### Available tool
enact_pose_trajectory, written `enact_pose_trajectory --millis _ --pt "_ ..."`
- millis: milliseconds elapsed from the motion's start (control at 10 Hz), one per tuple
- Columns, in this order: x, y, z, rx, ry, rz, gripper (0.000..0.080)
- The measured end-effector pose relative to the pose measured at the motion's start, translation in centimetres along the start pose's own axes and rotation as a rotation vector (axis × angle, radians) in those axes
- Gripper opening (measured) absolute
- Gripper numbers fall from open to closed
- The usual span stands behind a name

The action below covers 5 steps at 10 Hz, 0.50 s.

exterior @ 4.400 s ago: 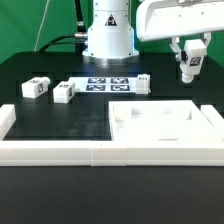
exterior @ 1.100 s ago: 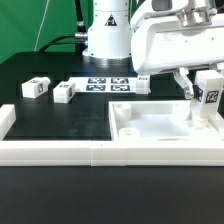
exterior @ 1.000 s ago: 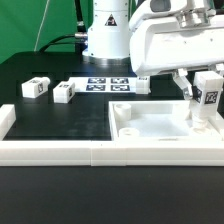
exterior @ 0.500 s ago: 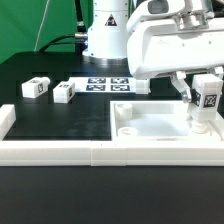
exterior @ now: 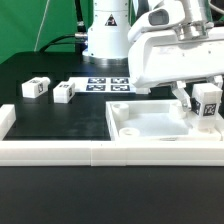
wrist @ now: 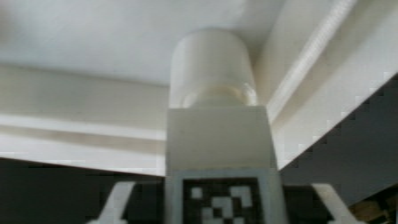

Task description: Assemble one leg

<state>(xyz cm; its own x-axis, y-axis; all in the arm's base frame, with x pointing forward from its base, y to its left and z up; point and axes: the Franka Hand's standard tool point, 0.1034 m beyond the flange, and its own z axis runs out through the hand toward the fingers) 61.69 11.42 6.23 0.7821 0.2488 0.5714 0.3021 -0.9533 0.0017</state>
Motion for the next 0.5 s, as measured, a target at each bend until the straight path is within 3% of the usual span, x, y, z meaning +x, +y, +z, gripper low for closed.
enact_pose_trajectory --millis 400,500 --pt "-0.24 -0.13 0.08 0.005 -0.017 0.0 0.0287" --pt "-0.25 -0.13 0.08 0.005 -0.017 0.0 0.0454"
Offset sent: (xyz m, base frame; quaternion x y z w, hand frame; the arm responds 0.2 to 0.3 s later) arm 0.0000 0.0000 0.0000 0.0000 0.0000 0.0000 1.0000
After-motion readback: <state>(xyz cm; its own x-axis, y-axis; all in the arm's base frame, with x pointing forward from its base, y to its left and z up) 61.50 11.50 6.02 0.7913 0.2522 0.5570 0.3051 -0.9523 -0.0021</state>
